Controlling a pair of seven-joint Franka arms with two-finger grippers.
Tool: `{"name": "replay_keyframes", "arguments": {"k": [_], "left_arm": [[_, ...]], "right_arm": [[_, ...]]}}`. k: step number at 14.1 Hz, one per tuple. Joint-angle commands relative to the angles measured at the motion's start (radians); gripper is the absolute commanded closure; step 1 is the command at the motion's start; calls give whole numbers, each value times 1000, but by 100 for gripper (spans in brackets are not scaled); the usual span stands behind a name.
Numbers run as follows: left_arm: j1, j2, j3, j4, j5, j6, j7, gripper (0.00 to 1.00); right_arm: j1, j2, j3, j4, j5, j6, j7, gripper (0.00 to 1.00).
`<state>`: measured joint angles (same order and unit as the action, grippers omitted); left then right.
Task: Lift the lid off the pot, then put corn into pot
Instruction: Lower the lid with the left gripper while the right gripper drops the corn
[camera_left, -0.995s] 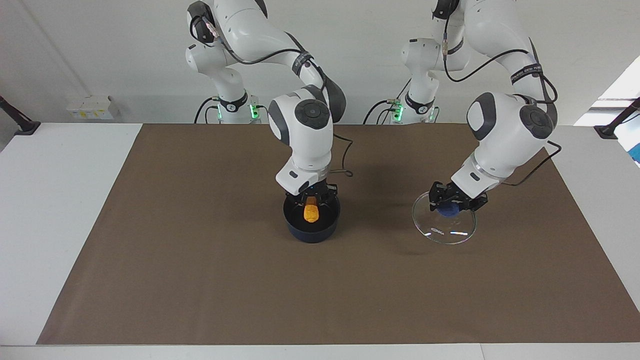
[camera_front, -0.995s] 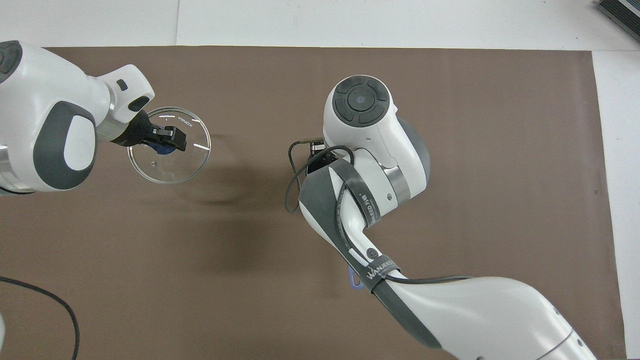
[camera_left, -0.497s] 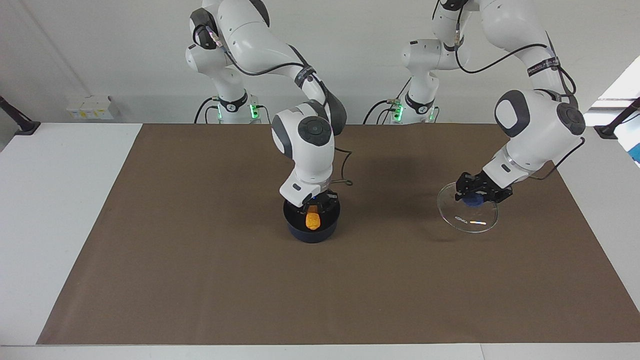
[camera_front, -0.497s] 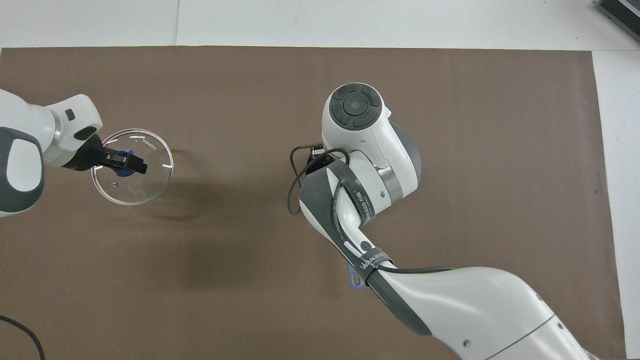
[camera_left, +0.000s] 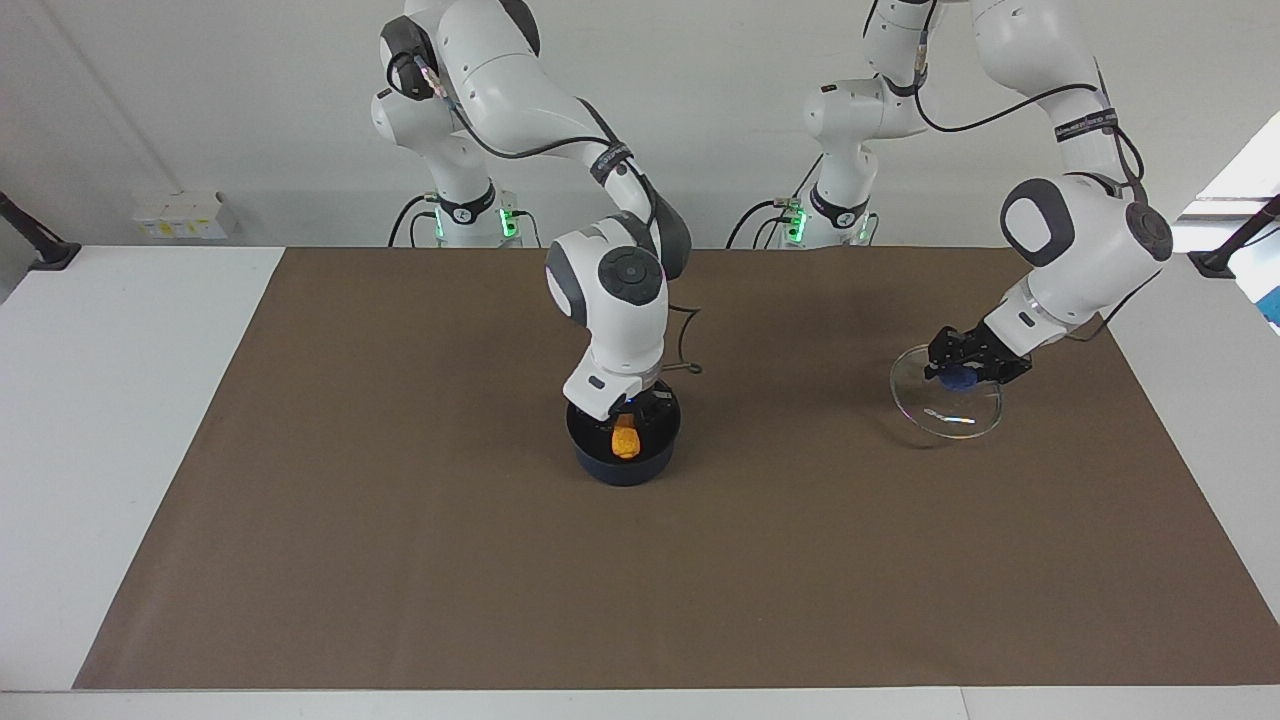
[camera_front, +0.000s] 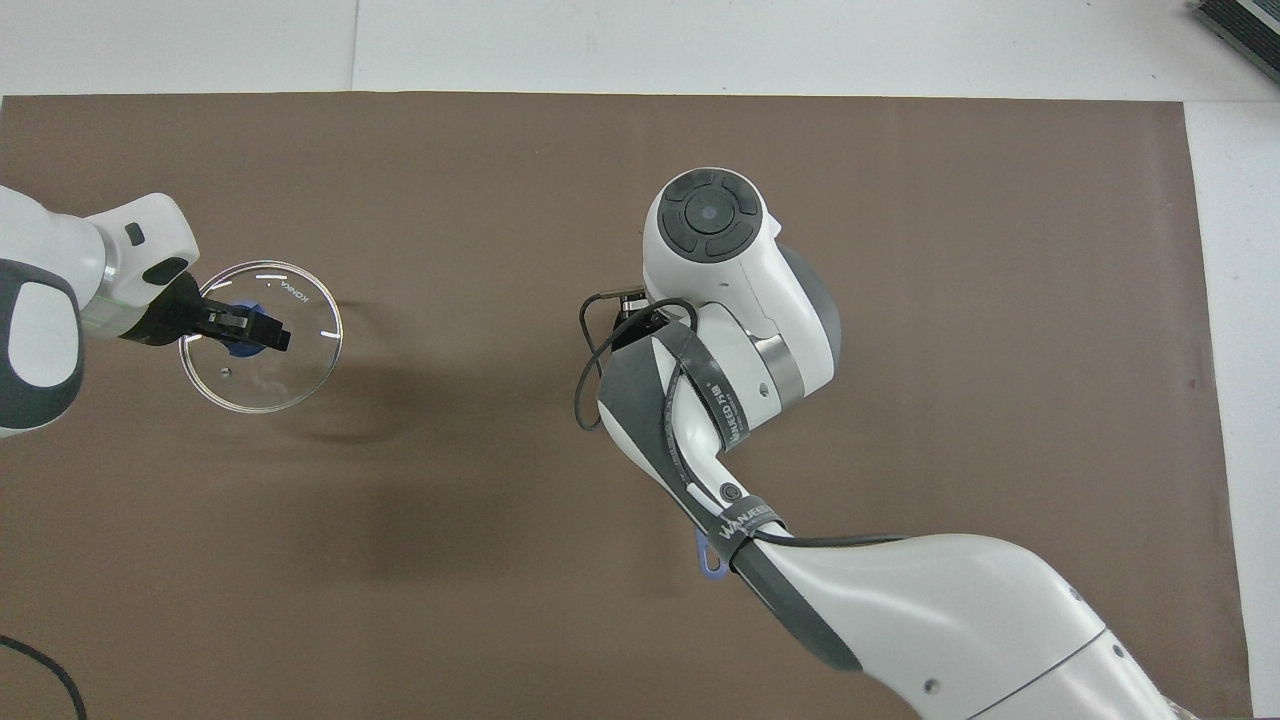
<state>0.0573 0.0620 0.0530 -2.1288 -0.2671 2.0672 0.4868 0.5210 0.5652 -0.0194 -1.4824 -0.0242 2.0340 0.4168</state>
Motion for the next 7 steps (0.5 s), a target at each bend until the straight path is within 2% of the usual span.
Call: {"name": "replay_keyframes", "arguments": {"k": [1, 3, 4, 5, 6, 7], "left_arm": [[47, -53, -8, -85, -35, 56, 82, 100], [72, -50, -7, -123, -72, 80, 102, 100], [76, -47, -7, -152, -95, 112, 134, 100], [78, -47, -7, -175, -100, 149, 154, 100], [76, -45, -7, -187, -101, 169, 156, 100], [76, -45, -7, -191, -101, 172, 156, 100]], "right_arm": [[-10, -25, 10, -52, 9, 40, -41, 81], [-15, -25, 12, -55, 10, 41, -41, 33], [-13, -25, 12, -53, 10, 41, -41, 19], [-13, -25, 12, -53, 10, 40, -41, 7], [-13, -25, 10, -49, 10, 38, -39, 0], [-12, -25, 10, -44, 9, 35, -32, 0]]}}
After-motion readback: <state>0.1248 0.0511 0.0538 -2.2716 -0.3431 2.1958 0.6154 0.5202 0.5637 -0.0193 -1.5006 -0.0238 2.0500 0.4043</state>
